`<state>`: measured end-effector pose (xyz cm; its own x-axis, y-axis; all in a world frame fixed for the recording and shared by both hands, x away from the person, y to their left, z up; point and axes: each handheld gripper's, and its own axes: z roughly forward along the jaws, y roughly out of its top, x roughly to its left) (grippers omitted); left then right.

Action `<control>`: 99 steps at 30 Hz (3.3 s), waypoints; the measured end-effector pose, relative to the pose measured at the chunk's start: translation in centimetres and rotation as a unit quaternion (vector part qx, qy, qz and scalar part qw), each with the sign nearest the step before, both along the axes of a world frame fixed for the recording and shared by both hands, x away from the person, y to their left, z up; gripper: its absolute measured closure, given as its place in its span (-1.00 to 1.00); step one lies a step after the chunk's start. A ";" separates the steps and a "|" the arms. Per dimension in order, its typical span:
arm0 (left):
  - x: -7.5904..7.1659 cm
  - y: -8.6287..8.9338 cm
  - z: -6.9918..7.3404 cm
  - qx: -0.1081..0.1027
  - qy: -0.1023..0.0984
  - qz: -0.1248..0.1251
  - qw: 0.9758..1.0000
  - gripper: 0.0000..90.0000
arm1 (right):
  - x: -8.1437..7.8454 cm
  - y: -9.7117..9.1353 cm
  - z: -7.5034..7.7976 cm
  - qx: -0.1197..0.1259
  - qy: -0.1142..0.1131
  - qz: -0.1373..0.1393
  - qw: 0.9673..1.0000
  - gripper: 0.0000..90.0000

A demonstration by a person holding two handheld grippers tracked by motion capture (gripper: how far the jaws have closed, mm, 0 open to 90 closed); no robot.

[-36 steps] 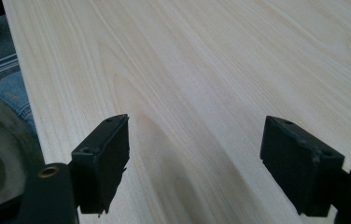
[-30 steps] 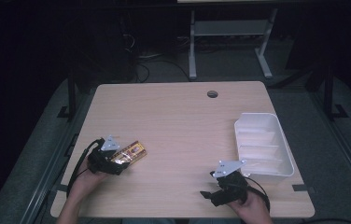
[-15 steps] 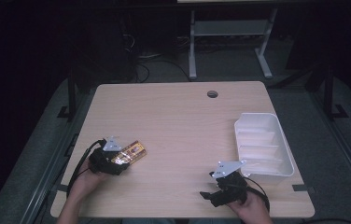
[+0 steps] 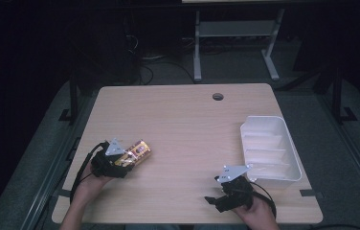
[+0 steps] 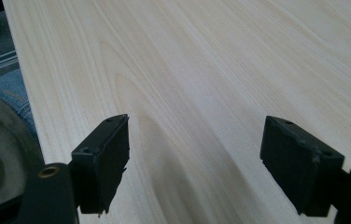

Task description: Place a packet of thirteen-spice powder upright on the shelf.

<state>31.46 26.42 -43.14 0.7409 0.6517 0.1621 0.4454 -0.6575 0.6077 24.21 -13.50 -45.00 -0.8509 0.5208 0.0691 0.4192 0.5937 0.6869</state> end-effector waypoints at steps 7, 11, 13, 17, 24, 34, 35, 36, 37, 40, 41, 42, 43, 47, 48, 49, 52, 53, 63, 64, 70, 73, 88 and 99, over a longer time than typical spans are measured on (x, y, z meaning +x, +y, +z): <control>-0.9 -1.4 0.6 -0.010 -0.020 -0.014 1.000 -0.27 | 0.0 -0.1 0.1 0.001 0.000 -0.006 1.000 -0.47; -1.5 -2.4 0.9 -0.024 -0.029 -0.030 0.999 -0.28 | 0.1 -0.1 0.2 0.006 0.000 -0.010 1.000 -0.47; -1.8 -2.9 1.0 -0.023 -0.033 -0.037 0.999 -0.28 | 0.1 -0.1 0.3 0.007 -0.001 -0.011 1.000 -0.47; -2.3 -3.9 1.1 -0.023 -0.036 -0.051 0.998 -0.27 | 0.1 -0.2 0.5 0.012 -0.007 -0.014 1.000 -0.47; -3.1 -5.4 1.3 -0.031 -0.046 -0.062 0.996 -0.28 | 0.2 -0.4 0.9 0.030 -0.007 -0.022 0.999 -0.47; -4.3 -7.8 1.4 -0.029 -0.058 -0.088 0.994 -0.27 | 0.2 -0.4 1.5 0.046 -0.015 -0.022 0.999 -0.47; -4.4 -7.9 1.3 -0.030 -0.058 -0.091 0.994 -0.28 | 0.2 -0.5 1.6 0.051 -0.015 -0.022 0.998 -0.48; -4.5 -8.0 1.4 -0.029 -0.058 -0.092 0.994 -0.28 | 0.2 -0.5 1.7 0.055 -0.015 -0.024 0.998 -0.51; -4.7 -8.3 1.4 -0.033 -0.062 -0.095 0.993 -0.28 | 0.2 -0.6 1.9 0.064 -0.017 -0.025 0.997 -0.54; -4.9 -8.5 1.5 -0.037 -0.065 -0.099 0.992 -0.28 | 0.2 -0.7 2.1 0.076 -0.016 -0.027 0.997 -0.55; -5.0 -8.7 1.6 -0.039 -0.066 -0.101 0.992 -0.28 | 0.3 -0.8 2.2 0.078 -0.014 -0.028 0.996 -0.57; -5.1 -8.8 1.6 -0.039 -0.067 -0.104 0.992 -0.28 | 0.3 -0.8 2.2 0.079 -0.012 -0.030 0.996 -0.59; -5.2 -9.0 1.6 -0.041 -0.067 -0.105 0.991 -0.28 | 0.3 -0.8 2.2 0.080 -0.011 -0.031 0.996 -0.59; -5.6 -9.6 1.7 -0.043 -0.070 -0.116 0.990 -0.28 | 0.4 -0.8 2.3 0.088 -0.008 -0.033 0.996 -0.62; -5.8 -9.8 1.7 -0.043 -0.070 -0.119 0.989 -0.27 | 0.4 -0.8 2.3 0.091 -0.007 -0.031 0.995 -0.63; -5.9 -10.0 1.6 -0.041 -0.071 -0.121 0.989 -0.27 | 0.3 -0.7 2.4 0.094 -0.005 -0.031 0.995 -0.65; -6.2 -10.6 1.6 -0.036 -0.073 -0.134 0.988 -0.28 | 0.3 -0.7 2.4 0.096 -0.003 -0.030 0.995 -0.68; -6.4 -10.8 1.5 -0.036 -0.073 -0.137 0.987 -0.27 | 0.3 -0.7 2.4 0.097 -0.002 -0.028 0.995 -0.68; -7.4 -12.5 1.4 -0.034 -0.082 -0.165 0.982 -0.27 | 0.3 -0.9 2.6 0.114 0.005 -0.034 0.993 -0.62; -7.5 -12.6 1.4 -0.036 -0.082 -0.167 0.982 -0.27 | 0.3 -0.9 2.6 0.117 0.006 -0.034 0.993 -0.59; -8.0 -13.3 1.3 -0.032 -0.086 -0.181 0.979 -0.27 | 0.4 -0.9 2.7 0.126 0.014 -0.034 0.991 -0.49; -8.2 -13.6 1.3 -0.034 -0.089 -0.186 0.978 -0.27 | 0.5 -0.8 2.6 0.127 0.019 -0.034 0.991 -0.42; -9.3 -14.9 1.4 -0.043 -0.117 -0.206 0.971 -0.27 | 0.8 -0.8 2.2 0.160 0.062 -0.031 0.985 -0.30; -9.3 -15.2 1.0 -0.031 -0.111 -0.215 0.970 -0.28 | 0.9 -0.9 2.0 0.177 0.087 -0.038 0.980 -0.13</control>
